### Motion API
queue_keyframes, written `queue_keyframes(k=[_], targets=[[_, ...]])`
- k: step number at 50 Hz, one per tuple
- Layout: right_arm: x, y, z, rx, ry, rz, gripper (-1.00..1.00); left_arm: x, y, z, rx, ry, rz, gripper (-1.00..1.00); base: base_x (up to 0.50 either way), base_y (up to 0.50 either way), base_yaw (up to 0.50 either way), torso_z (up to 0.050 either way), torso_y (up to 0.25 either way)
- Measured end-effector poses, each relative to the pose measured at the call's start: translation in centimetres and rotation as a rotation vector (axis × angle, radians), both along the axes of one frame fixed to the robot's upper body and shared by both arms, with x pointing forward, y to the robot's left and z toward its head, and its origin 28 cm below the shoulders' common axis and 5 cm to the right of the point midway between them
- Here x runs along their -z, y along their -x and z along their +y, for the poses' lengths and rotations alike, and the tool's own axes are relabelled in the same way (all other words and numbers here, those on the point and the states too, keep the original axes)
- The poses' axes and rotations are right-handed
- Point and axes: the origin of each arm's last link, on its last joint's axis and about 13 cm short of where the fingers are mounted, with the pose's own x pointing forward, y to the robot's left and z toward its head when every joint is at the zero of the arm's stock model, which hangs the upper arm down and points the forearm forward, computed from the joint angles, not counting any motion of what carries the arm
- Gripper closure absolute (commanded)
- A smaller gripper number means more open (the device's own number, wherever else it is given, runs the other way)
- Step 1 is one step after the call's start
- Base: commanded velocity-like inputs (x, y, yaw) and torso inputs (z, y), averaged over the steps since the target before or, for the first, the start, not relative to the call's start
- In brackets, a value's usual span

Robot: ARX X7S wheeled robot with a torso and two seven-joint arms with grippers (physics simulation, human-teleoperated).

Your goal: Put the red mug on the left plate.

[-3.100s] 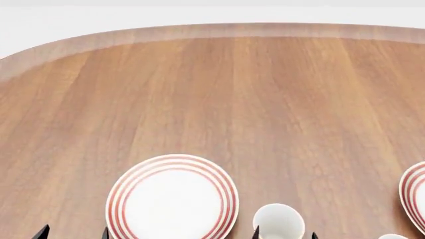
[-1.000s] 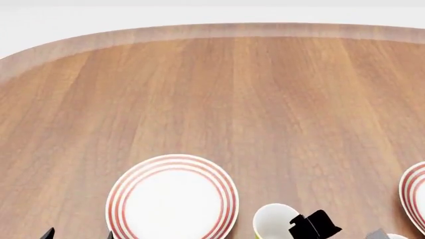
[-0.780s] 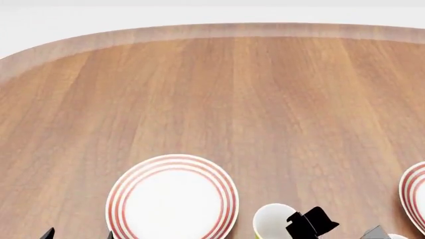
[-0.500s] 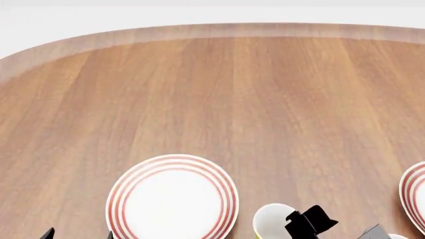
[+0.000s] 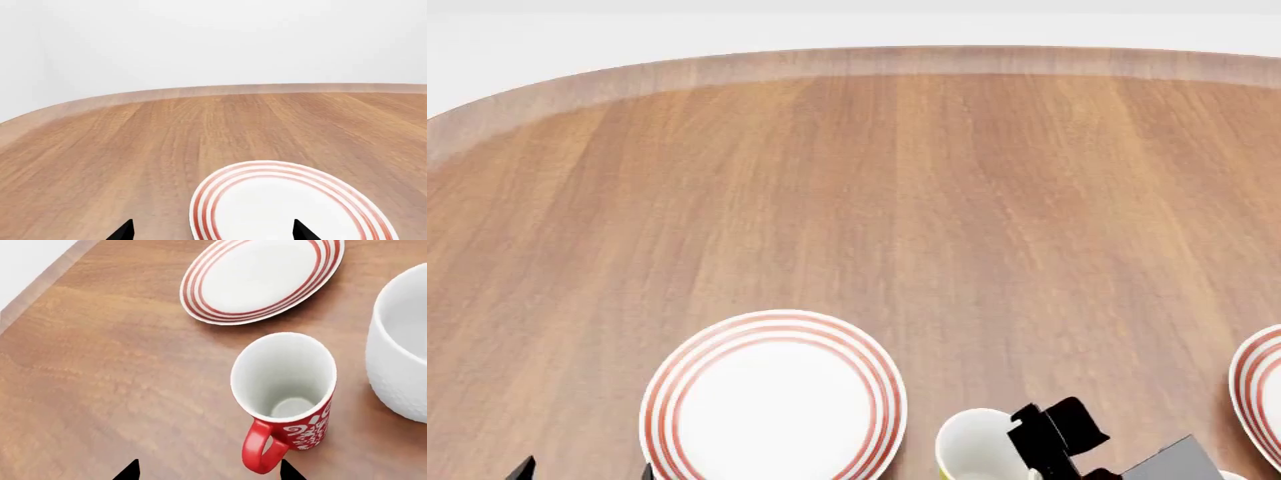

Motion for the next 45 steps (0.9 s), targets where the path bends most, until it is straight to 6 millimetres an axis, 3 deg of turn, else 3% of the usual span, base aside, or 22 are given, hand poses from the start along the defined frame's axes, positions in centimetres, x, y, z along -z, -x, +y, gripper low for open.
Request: queue_keyframes(k=[45], targets=[[1.1,-2.4,-0.2,0.088,-0.025,0.052,-1.00,0.0,0.0,0.0,-0.001,0.000,-0.002,-1.00,0.00,0.00,0.00,0.000,0.000]])
